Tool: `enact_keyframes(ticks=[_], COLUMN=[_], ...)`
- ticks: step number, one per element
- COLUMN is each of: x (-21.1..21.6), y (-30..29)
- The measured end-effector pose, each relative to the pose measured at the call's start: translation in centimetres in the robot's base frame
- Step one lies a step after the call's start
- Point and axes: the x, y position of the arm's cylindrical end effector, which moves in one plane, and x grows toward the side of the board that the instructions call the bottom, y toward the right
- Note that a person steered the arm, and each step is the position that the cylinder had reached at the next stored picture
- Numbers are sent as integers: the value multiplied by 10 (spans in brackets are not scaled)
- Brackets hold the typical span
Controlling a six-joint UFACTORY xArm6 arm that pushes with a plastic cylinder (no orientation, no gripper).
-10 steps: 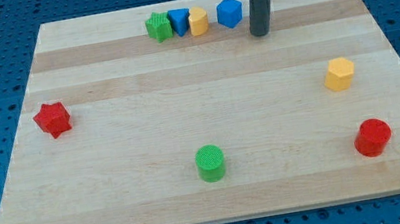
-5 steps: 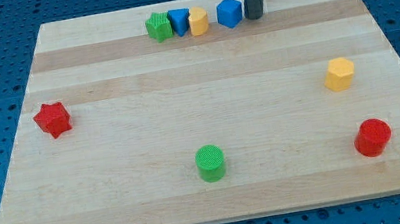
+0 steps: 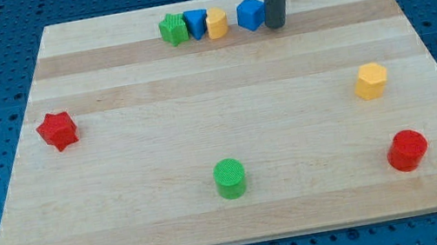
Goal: Push blue cube little more closer to the yellow heart
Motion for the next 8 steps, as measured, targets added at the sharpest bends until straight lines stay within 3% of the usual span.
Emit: enact_keyframes(ticks=[1, 2, 3, 5, 8], x=[4, -28, -63, -46, -11], y=[9, 55, 55, 17, 8])
